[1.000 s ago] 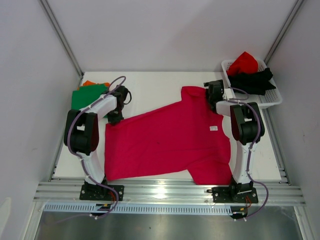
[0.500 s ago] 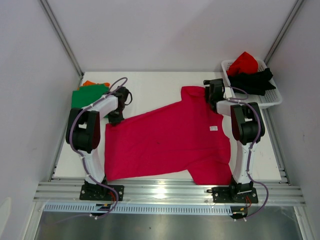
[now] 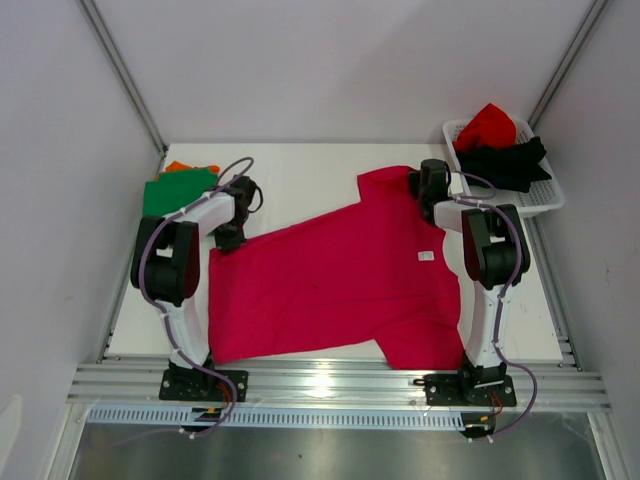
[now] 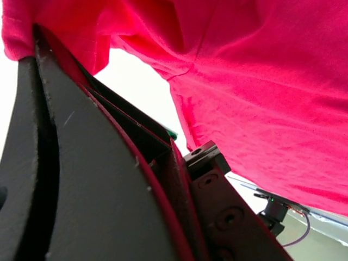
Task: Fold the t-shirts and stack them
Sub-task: Grap the side of the flattened tshirt furthest away from the robot with both arms, then fold the flattened tshirt in 1/3 of the way
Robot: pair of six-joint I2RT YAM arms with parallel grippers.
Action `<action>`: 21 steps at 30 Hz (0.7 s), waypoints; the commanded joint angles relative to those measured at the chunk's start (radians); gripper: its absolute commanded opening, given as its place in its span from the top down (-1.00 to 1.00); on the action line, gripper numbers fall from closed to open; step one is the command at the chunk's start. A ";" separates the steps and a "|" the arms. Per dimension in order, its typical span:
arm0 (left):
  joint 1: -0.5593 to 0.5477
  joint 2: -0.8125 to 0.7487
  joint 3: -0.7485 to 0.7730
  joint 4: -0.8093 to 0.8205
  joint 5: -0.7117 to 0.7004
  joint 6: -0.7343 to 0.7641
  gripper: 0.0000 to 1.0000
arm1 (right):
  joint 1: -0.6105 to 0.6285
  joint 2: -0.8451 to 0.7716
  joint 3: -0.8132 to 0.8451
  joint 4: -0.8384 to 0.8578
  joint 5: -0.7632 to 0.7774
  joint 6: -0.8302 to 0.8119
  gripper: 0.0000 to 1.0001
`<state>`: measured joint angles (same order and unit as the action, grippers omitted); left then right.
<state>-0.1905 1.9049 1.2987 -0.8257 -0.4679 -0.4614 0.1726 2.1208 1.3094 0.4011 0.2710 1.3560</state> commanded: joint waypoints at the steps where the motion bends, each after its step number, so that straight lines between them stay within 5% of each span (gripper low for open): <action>1: 0.008 -0.043 -0.003 0.019 -0.008 0.004 0.92 | -0.007 -0.010 0.033 0.015 -0.003 -0.043 1.00; 21: -0.049 -0.182 -0.006 -0.088 -0.133 -0.193 0.94 | 0.024 -0.300 -0.235 0.206 -0.075 -0.330 1.00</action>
<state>-0.2100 1.7851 1.2907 -0.8688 -0.5346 -0.5785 0.1879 1.9045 1.1122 0.5049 0.2245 1.1130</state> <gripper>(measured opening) 0.034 0.007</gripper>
